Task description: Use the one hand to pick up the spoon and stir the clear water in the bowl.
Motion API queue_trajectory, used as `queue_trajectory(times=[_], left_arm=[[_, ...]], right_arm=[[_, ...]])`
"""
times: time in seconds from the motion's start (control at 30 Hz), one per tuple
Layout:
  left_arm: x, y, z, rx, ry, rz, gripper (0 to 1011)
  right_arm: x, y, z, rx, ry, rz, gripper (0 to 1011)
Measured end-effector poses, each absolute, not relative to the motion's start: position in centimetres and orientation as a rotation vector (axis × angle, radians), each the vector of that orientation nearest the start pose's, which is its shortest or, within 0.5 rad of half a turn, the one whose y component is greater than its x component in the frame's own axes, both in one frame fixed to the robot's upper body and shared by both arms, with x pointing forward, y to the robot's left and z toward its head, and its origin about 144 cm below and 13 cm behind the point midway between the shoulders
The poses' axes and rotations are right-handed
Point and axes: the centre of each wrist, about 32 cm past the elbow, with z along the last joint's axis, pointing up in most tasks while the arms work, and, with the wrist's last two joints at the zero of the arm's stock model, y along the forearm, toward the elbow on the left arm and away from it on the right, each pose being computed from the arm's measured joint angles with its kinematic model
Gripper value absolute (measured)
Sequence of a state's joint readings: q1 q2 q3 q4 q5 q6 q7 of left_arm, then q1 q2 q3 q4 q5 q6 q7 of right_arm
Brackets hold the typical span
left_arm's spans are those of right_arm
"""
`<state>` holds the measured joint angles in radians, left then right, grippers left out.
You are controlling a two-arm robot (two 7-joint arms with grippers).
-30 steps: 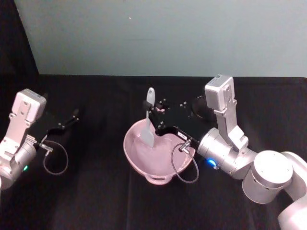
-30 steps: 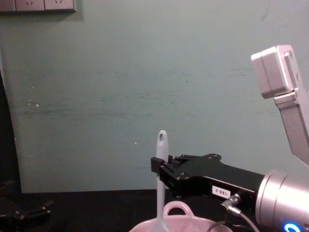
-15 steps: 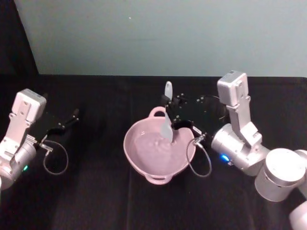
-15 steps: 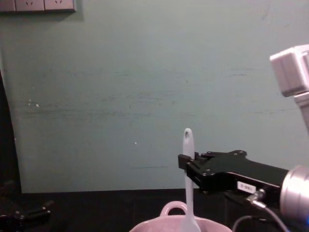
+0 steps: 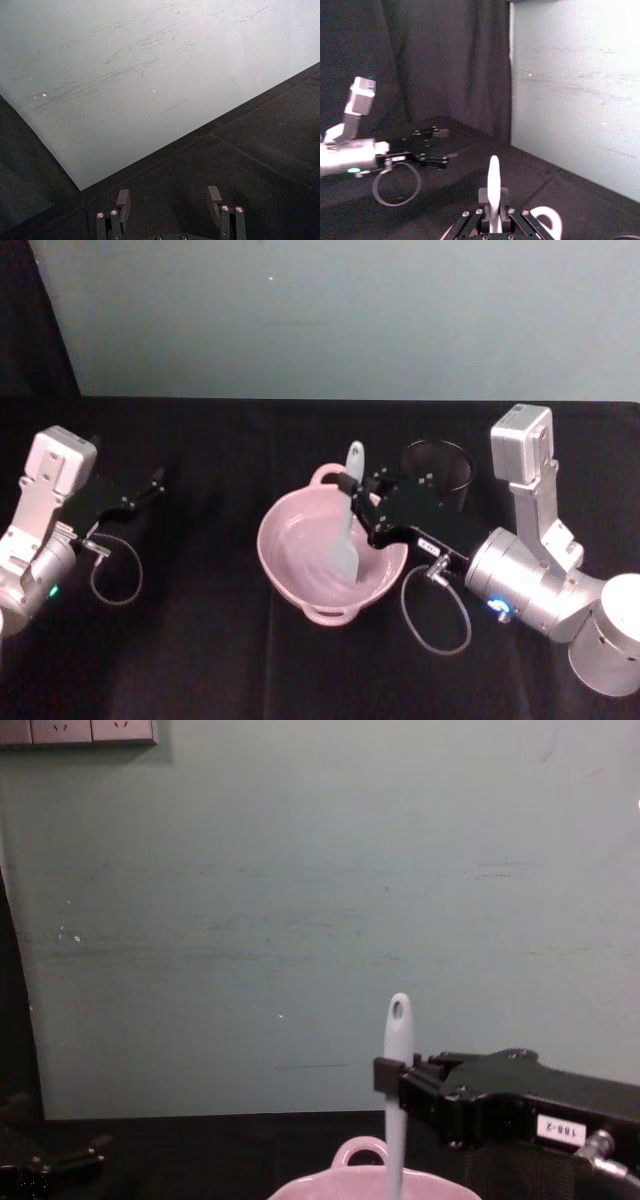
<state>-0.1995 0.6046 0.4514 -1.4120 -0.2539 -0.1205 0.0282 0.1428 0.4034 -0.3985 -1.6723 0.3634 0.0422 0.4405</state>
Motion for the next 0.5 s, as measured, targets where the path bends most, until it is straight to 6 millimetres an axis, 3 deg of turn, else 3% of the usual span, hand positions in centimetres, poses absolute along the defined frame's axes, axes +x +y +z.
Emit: queue_trajectory(times=[0.27, 0.5], left_arm=[[48.9, 31.0, 114.0, 0.304, -0.285, 1.248, 1011], [48.9, 31.0, 114.0, 0.305, -0.285, 1.248, 1011]], right_arm=[[46.0, -19.9, 119.1, -0.002, -0.017, -0.666, 117], [46.1, -18.2, 118.8, 0.019, -0.032, -0.664, 117]])
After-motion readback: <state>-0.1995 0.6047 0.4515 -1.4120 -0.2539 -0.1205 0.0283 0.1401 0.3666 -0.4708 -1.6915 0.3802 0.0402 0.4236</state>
